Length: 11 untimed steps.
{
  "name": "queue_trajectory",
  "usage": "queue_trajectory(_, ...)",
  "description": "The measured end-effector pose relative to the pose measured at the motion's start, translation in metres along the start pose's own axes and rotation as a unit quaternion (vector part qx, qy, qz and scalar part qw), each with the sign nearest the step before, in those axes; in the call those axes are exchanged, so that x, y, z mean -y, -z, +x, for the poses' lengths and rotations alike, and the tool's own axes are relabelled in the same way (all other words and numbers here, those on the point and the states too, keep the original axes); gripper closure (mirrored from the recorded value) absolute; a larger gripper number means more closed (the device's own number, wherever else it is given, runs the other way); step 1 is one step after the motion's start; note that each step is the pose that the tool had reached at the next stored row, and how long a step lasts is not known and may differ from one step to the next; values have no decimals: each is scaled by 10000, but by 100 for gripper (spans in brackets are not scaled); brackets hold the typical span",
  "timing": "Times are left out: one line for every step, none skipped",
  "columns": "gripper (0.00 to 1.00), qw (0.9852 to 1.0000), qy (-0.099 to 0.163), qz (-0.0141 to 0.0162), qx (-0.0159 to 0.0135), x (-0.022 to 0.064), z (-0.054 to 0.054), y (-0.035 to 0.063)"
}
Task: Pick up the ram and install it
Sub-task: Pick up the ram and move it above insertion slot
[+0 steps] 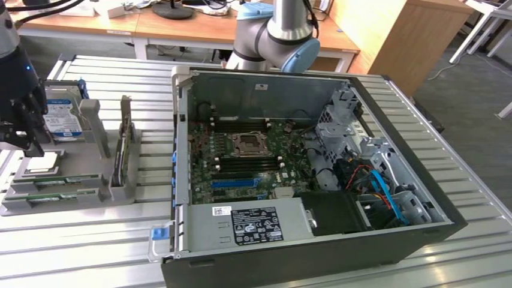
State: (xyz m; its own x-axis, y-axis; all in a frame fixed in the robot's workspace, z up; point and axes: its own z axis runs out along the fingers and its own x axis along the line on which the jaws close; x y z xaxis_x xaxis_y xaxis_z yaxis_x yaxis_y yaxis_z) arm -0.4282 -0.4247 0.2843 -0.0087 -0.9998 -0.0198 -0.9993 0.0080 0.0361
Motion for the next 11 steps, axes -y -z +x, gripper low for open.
queue_trajectory(64, 10000, 0, 0, 0, 0, 0, -14)
queue_trajectory(64, 10000, 0, 1, 0, 1, 0, -28)
queue_trajectory(64, 10000, 0, 0, 0, 1, 1, -39)
queue_trajectory(64, 10000, 0, 0, 0, 2, 1, -50)
queue_trajectory(64, 10000, 0, 0, 0, 2, 1, -60)
queue_trajectory(64, 10000, -1, 0, 0, 2, 1, -70)
queue_trajectory(64, 10000, 0, 0, 0, 3, 1, -81)
queue_trajectory(64, 10000, 0, 0, 0, 3, 2, -91)
queue_trajectory(64, 10000, 0, 0, 0, 4, 2, -101)
queue_trajectory(64, 10000, 0, 0, 0, 4, 2, -112)
queue_trajectory(64, 10000, 0, 0, 0, 4, 3, -124)
